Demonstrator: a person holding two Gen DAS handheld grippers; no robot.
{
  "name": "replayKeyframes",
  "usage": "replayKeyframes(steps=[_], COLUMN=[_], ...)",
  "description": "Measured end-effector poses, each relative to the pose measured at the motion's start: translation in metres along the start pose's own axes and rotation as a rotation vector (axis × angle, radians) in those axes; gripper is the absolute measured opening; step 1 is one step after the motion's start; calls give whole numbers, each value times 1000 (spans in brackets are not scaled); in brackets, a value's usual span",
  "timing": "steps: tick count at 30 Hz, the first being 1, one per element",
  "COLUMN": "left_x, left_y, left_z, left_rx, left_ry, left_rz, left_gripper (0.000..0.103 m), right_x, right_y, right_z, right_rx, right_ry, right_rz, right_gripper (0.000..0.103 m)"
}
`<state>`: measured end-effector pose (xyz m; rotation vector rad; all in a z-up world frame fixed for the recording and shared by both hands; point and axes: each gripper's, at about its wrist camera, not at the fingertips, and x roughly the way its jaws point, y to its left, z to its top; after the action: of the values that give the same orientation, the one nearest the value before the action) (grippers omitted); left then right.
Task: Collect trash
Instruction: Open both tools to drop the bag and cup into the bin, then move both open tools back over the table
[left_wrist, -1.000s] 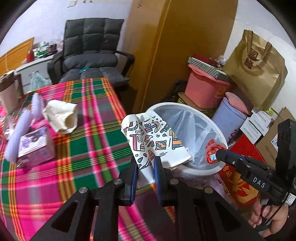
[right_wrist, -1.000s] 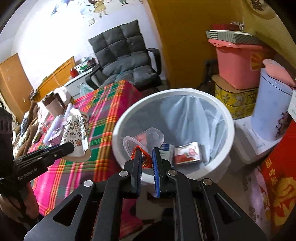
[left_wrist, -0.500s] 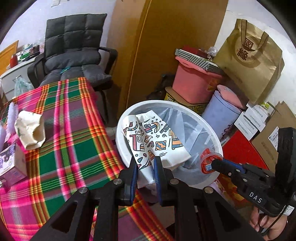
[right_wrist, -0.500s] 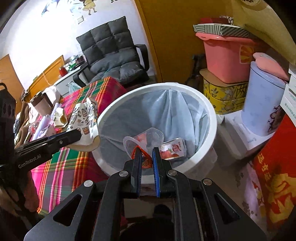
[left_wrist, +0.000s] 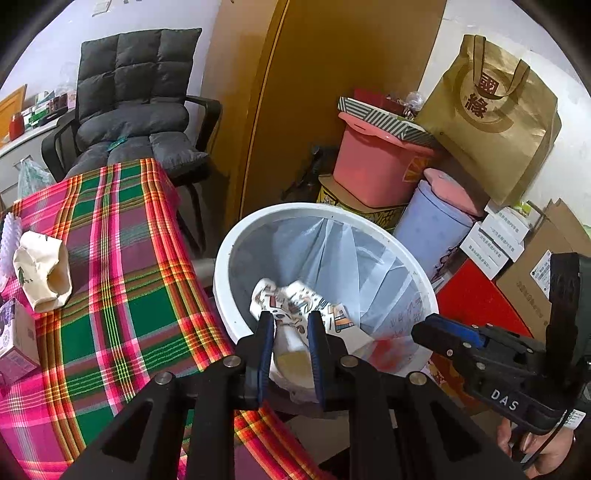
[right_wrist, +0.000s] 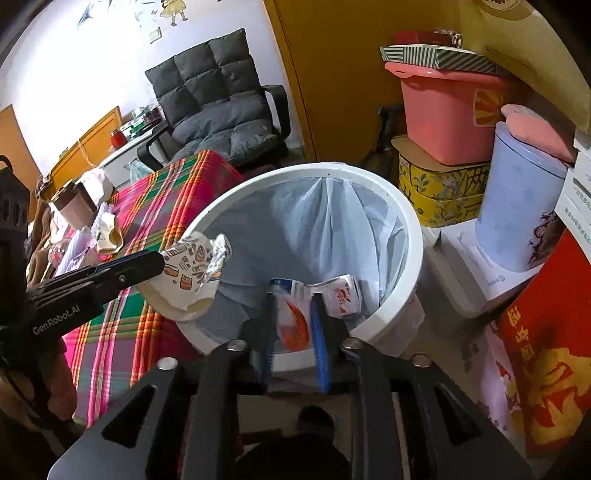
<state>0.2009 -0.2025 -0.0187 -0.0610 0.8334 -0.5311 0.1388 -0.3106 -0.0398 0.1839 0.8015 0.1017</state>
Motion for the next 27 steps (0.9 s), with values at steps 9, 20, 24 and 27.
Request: replayKeyframes(steps=[9, 20, 24, 27], left_x=[-12, -45, -62, -73], left_y=[5, 15, 21, 27], left_z=[1, -16, -24, -32], left_rx=[-13, -45, -57, -71], left_ry=[-24, -63, -71, -75], left_rz=[-8, 15, 35, 46], left_gripper=[24, 24, 24, 24], right_x=[-7, -19, -24, -28], right_y=[4, 26, 37, 44], right_z=[1, -1, -3, -5], right_rx=[-4, -42, -64, -81], right_ry=[-21, -42, -47, -53], right_rz=[9, 46, 67, 82], right_gripper=[36, 36, 36, 36])
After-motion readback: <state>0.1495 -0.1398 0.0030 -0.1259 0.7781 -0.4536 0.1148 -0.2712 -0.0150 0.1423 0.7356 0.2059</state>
